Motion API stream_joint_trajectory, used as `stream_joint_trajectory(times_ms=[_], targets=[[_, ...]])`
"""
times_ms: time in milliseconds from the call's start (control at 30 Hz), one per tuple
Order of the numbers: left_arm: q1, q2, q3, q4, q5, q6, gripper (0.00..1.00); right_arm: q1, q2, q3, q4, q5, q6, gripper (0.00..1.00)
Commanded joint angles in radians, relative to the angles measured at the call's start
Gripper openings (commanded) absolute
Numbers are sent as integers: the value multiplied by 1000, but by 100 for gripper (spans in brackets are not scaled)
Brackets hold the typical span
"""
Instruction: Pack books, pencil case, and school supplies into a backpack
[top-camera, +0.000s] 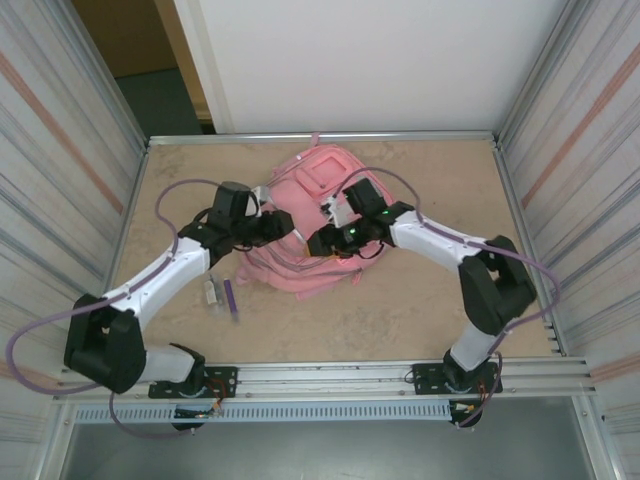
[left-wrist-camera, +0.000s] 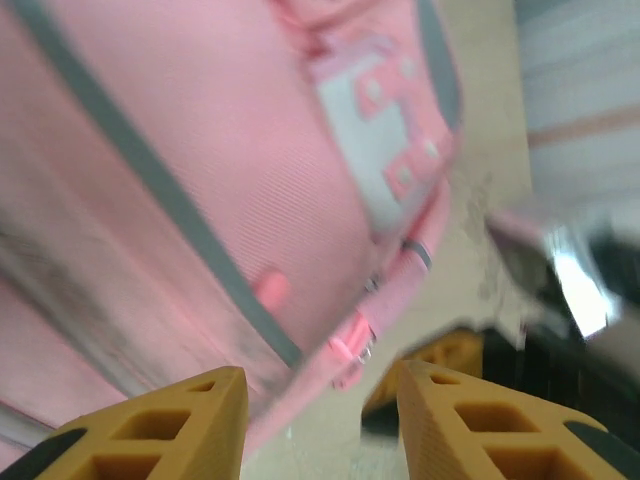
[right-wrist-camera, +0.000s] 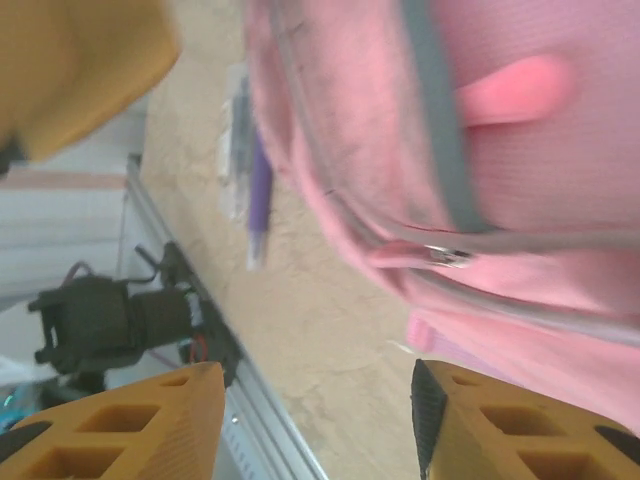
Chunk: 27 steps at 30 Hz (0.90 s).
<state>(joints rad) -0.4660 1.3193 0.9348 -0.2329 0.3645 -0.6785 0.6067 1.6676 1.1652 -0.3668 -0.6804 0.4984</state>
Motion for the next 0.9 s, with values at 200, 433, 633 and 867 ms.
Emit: stream_joint_trajectory(times_ms=[200,433,633,867], targets=[[-181,50,-13,-101,-161,187,42,-82,34,-21,33,175,325,52],[-239,85,-8,-138,-273,161,41,-53,108,14,132,194,510,51],[-245,101,-54,-108,-300,88,42,-20,145,35,141,240,574,49],[-249,173,-42,-88,-324,23,43,5,176,59,200,250,649,36]])
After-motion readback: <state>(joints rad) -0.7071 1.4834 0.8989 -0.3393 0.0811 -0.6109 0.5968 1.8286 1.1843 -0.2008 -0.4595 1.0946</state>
